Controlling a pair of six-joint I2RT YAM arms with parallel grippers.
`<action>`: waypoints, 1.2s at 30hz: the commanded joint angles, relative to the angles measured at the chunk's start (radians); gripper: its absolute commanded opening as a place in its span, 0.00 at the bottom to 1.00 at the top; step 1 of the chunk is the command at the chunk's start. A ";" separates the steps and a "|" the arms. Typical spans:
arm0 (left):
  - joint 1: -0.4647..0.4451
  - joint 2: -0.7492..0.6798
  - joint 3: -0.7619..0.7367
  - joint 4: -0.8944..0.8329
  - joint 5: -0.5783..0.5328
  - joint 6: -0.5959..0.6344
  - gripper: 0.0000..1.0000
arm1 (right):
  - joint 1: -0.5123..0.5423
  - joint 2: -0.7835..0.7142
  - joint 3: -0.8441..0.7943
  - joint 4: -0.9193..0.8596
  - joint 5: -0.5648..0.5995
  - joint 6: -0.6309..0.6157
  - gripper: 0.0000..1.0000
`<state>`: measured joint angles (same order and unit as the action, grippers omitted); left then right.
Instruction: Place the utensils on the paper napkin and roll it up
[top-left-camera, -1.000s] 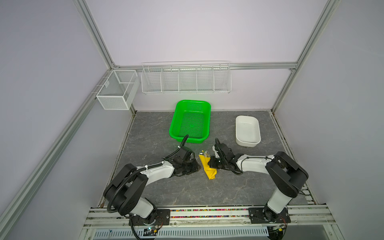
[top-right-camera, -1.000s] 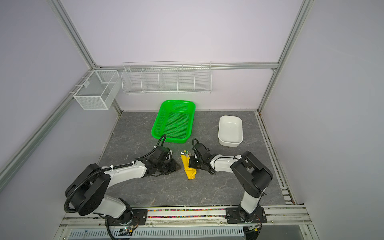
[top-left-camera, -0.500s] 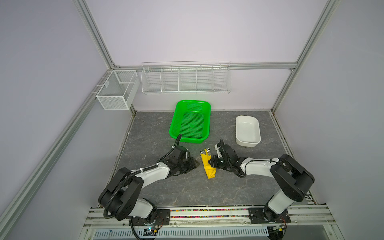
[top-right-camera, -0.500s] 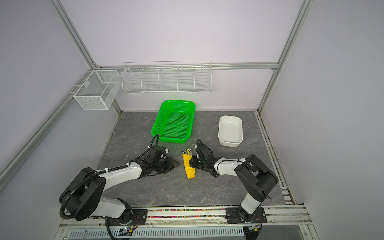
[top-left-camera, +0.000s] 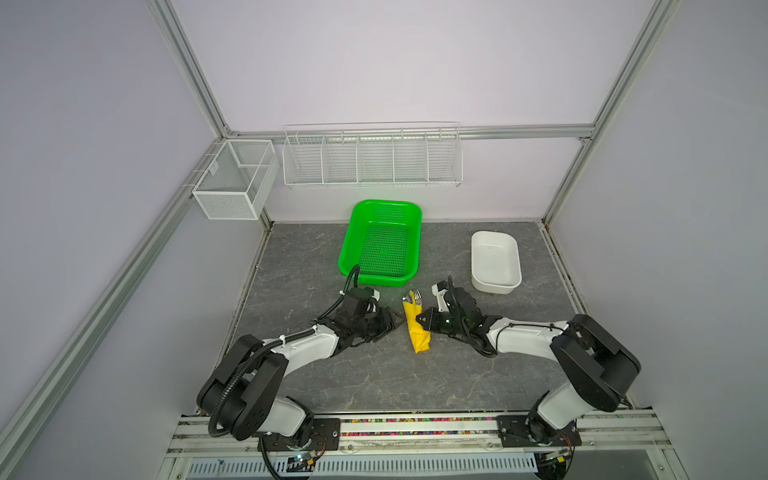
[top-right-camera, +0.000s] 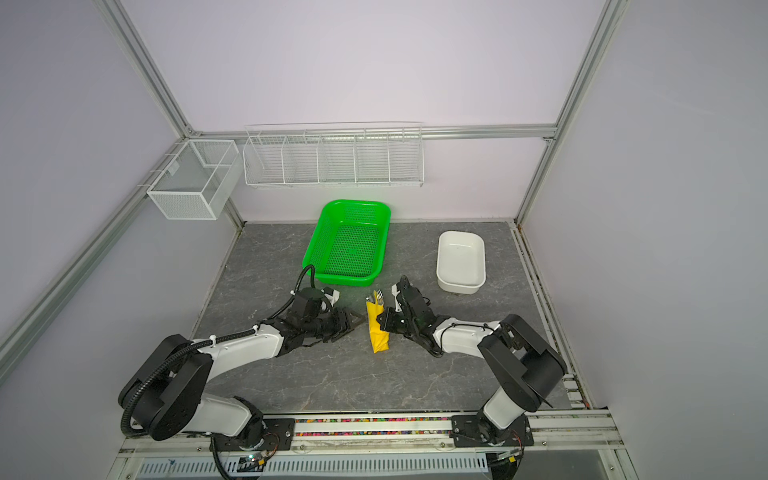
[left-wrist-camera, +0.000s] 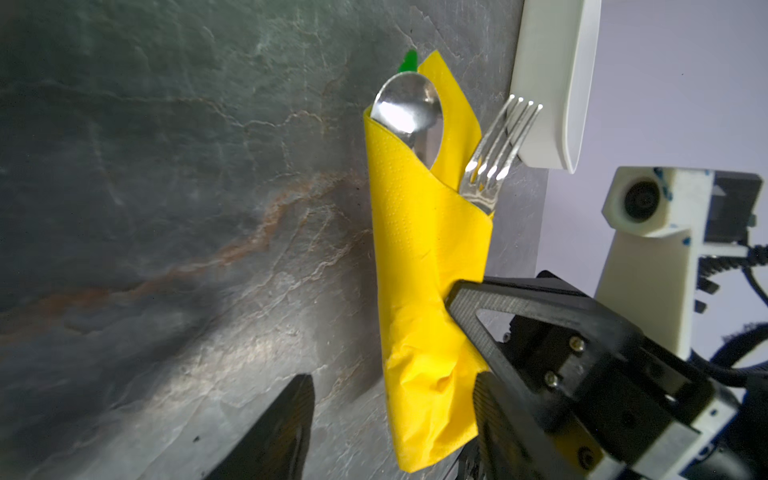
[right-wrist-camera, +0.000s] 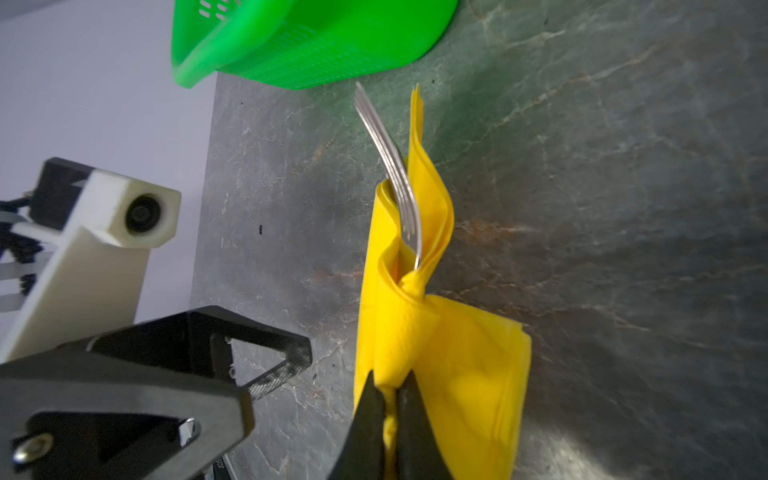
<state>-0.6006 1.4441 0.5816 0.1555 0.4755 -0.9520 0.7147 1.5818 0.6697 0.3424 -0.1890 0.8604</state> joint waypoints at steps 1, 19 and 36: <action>0.020 0.017 -0.021 0.084 0.044 -0.040 0.64 | -0.009 -0.048 -0.019 0.060 -0.019 0.009 0.07; 0.076 0.021 0.008 0.612 0.278 -0.272 0.78 | -0.042 -0.281 0.058 -0.013 -0.119 -0.020 0.07; 0.075 0.144 0.027 0.923 0.352 -0.425 0.63 | -0.053 -0.287 0.103 0.043 -0.217 0.007 0.08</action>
<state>-0.5274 1.5658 0.5976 0.9726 0.8024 -1.3270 0.6682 1.3144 0.7460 0.3187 -0.3740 0.8570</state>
